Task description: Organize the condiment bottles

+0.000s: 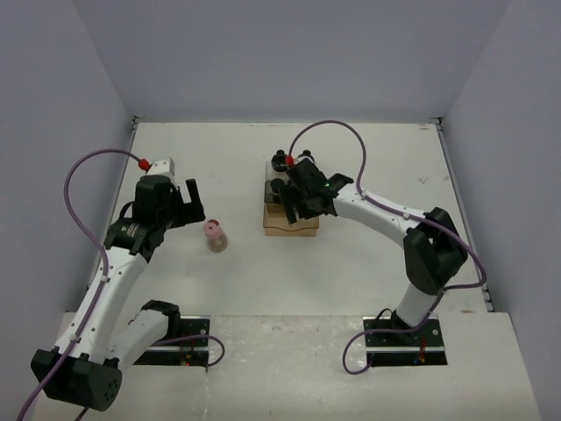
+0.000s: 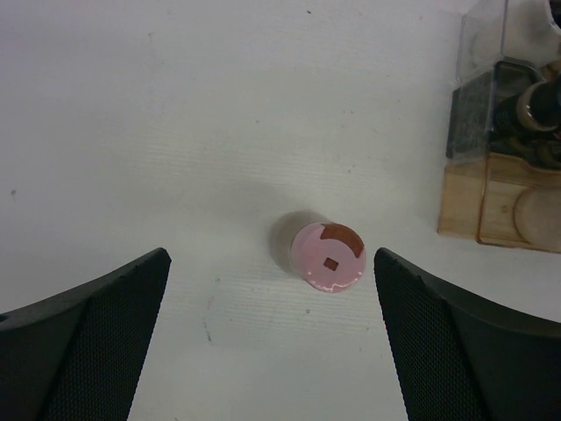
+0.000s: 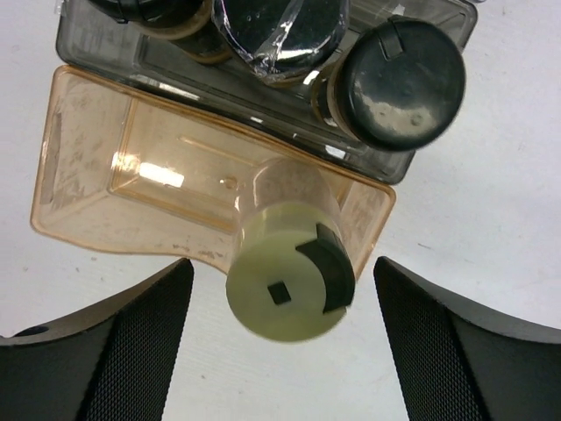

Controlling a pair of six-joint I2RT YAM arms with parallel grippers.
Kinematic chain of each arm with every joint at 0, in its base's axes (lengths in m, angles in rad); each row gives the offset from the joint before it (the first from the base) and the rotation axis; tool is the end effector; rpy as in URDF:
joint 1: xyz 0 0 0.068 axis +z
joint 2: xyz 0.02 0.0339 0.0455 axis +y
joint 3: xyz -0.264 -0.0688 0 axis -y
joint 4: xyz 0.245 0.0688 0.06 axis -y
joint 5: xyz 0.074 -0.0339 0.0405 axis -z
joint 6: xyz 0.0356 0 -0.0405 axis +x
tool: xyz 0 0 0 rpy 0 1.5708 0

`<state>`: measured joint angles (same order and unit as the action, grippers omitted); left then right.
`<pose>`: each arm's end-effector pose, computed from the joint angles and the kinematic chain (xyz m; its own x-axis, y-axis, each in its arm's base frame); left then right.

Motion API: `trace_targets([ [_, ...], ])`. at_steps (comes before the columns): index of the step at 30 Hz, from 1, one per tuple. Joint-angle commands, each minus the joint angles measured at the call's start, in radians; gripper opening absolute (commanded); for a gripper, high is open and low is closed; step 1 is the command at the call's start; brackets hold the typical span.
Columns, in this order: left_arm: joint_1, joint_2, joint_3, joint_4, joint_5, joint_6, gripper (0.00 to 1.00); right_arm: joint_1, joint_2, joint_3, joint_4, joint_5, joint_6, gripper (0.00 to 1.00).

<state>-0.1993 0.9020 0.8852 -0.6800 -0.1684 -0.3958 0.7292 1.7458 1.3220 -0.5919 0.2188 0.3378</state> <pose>0.1834 -0.0310 0.3065 -0.6071 -0.2651 -0.7491 -0.1787 0.9641 -0.1964 0.2820 0.2416 0.2350 -0.7852 -0.2677 -0.5584 -0.3231 0.9464 0.0006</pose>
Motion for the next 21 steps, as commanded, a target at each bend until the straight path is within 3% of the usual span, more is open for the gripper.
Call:
trace_targets([
  [1,-0.035,0.018,0.078,-0.070,0.110,0.041,1.00,-0.001,-0.109,0.049,-0.034,0.022,0.013,0.86],
  [4,-0.196,0.093,0.101,-0.101,0.040,0.002,1.00,-0.001,-0.167,0.069,-0.086,0.053,0.029,0.98],
  [7,-0.288,0.153,0.110,-0.096,-0.023,-0.050,1.00,0.001,-0.193,0.100,-0.138,0.057,0.036,0.99],
  [14,-0.307,0.242,0.069,-0.090,-0.209,-0.086,1.00,-0.001,-0.327,0.014,-0.158,0.086,0.041,0.99],
  [18,-0.307,0.291,0.037,-0.049,-0.217,-0.101,0.99,-0.001,-0.419,-0.030,-0.169,0.094,0.050,0.99],
  [21,-0.305,0.345,0.032,-0.010,-0.191,-0.107,0.91,-0.001,-0.483,-0.058,-0.163,0.083,0.053,0.99],
])
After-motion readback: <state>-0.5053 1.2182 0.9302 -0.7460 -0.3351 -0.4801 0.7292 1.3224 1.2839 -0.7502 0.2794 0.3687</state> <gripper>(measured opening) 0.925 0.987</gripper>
